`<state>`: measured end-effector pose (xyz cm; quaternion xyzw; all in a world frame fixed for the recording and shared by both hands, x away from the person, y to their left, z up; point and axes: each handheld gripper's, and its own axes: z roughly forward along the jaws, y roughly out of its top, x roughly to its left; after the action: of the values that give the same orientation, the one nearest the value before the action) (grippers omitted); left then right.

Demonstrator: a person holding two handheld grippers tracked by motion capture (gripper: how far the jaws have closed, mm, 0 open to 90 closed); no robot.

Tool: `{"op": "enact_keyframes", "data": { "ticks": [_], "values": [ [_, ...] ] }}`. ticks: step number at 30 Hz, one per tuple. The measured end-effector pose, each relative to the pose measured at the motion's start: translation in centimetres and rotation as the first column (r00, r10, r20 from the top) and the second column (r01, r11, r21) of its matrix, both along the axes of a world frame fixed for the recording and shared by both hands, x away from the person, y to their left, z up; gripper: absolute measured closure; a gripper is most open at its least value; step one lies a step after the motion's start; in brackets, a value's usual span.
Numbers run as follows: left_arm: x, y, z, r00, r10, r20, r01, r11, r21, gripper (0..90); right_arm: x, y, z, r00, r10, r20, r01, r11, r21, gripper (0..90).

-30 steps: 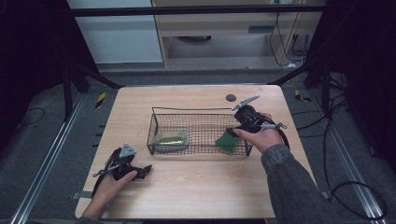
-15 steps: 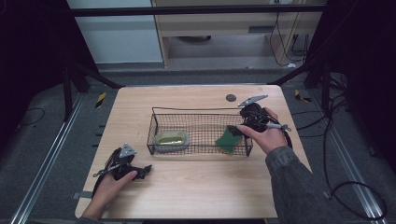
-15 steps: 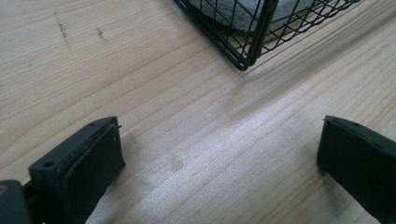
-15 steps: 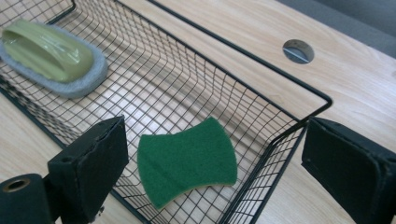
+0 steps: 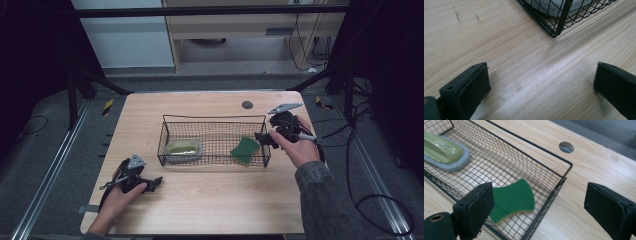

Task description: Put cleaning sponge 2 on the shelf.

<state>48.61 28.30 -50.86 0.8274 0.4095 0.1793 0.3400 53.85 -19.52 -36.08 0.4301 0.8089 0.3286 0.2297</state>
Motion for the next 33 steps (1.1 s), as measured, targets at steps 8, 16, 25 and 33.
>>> {"op": "enact_keyframes", "data": {
  "ticks": [8,16,25,33],
  "values": [
    [0.0,0.0,0.0,1.0,0.0,0.0,0.0,1.0,0.0,0.0,-1.4,-2.9,-0.6,0.994,-0.016,0.108,0.013,1.0,0.028,10.5],
    [0.0,0.0,0.0,1.0,0.0,0.0,0.0,1.0,0.0,0.0,-3.2,-5.9,-2.4,0.9886,-0.076,0.13,0.071,0.996,0.046,10.2],
    [0.0,0.0,0.0,1.0,0.0,0.0,0.0,1.0,0.0,0.0,-4.1,-8.4,-5.0,0.9862,-0.135,0.096,0.128,0.989,0.071,10.7],
    [0.0,0.0,0.0,1.0,0.0,0.0,0.0,1.0,0.0,0.0,-4.1,-9.6,-7.3,0.9826,-0.177,0.058,0.172,0.982,0.077,11.4]
  ]
}}
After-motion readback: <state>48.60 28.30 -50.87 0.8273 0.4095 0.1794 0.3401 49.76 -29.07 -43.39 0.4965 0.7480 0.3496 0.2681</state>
